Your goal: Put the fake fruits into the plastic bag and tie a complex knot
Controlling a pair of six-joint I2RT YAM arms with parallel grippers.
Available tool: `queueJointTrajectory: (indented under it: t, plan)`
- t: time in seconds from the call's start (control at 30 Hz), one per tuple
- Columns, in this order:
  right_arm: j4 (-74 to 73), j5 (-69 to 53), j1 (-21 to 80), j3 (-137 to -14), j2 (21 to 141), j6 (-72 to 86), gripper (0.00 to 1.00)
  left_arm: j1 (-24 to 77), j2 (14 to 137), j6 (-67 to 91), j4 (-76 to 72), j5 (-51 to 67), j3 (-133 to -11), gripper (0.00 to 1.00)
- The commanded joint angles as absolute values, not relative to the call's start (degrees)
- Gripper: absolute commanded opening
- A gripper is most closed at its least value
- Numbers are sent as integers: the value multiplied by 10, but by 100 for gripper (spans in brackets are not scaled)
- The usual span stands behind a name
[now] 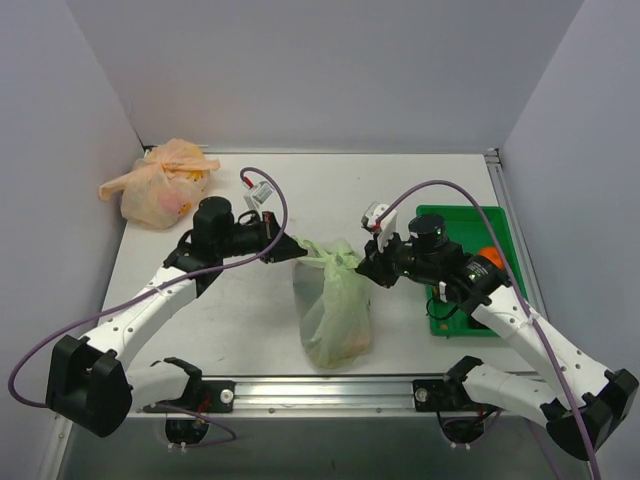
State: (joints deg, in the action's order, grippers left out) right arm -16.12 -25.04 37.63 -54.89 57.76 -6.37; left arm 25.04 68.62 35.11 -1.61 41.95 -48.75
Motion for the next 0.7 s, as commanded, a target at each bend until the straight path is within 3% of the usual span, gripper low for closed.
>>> queueJointTrajectory:
  t: [0.0, 0.67]
  plan:
    - [-192, -229, 351, -555, 543, -82, 0, 234, 659, 309, 18, 403, -478, 0]
    - [-208, -237, 244, -511, 495, -80, 0, 150, 660, 205, 100, 410, -485, 0]
